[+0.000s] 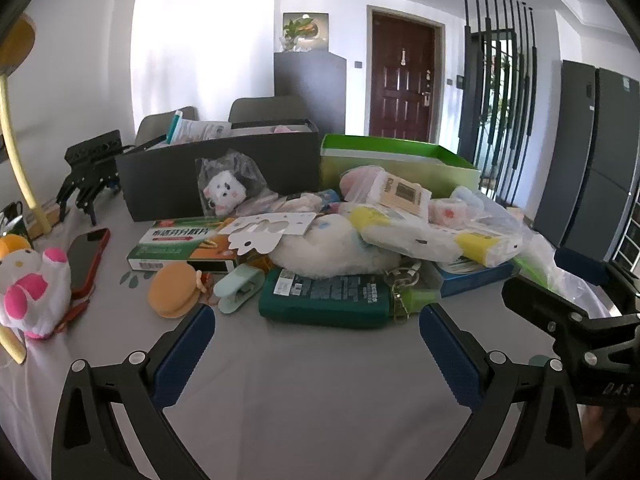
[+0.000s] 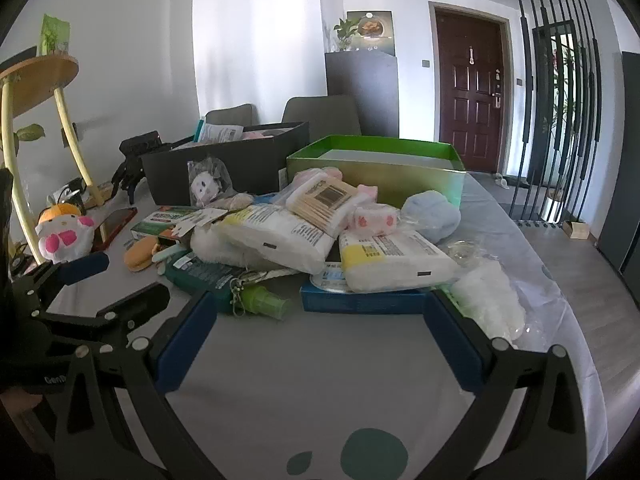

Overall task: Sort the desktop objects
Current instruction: 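Move the right tool toward the white wet-wipe pack on the pile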

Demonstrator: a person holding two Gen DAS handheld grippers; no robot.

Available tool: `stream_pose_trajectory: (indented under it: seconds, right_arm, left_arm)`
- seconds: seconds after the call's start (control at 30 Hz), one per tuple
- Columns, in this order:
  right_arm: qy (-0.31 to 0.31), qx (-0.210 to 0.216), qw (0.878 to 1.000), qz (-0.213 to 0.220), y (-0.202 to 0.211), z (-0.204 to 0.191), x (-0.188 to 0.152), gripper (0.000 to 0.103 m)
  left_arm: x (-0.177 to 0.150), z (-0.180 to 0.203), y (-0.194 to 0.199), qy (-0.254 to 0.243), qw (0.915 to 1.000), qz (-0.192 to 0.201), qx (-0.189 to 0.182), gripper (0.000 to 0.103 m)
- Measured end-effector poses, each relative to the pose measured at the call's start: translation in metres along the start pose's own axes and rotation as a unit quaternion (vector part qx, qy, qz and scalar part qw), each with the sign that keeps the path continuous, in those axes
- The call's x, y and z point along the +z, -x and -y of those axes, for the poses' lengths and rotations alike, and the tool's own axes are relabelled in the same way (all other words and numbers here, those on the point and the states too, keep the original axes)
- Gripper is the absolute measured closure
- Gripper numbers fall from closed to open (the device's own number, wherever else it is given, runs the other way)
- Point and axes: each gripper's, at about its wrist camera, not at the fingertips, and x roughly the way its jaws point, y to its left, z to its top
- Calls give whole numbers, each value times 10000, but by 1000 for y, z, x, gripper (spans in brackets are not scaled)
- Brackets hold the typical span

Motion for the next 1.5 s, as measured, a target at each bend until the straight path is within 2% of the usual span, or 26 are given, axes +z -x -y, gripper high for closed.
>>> stream_pose_trajectory:
  seconds: [0.53, 0.8, 0.83, 0.87, 1.03, 1.2, 1.23, 1.33, 1.5]
  right_arm:
    - [-54, 314, 9992, 229, 12, 3, 0, 0]
    - [-88, 452, 9989, 83, 8, 4, -1, 0]
    - [-106, 461, 9989, 76, 8, 4, -1, 0]
    - [-115, 470, 9988, 76, 8, 5, -1, 2]
    - [-178, 568, 9982, 50, 8, 7, -1, 17]
    - [-155, 626, 9979, -44, 4, 5, -1, 28]
    - [-152, 646, 9978, -63, 4, 4, -1, 29]
    - [-211, 723, 9971, -92, 3, 6, -2, 32]
    - [-413, 886, 9949, -228, -5, 10, 1, 33]
  left_arm:
    - [0, 3, 2, -43, 9999, 53, -116, 1]
    - [-1, 2, 2, -48, 9998, 50, -182, 1]
    - [0, 2, 1, -47, 9998, 48, -197, 3]
    - [0, 2, 2, -44, 9998, 50, -200, 9]
    - [0, 1, 0, -11, 9998, 3, -213, 23]
    - [0, 0, 1, -15, 9996, -2, -265, 25]
    - [0, 1, 1, -15, 9996, -9, -274, 25]
    - [1, 0, 0, 4, 9995, -40, -312, 37]
    - [13, -4, -5, 199, 9983, -88, -539, 37]
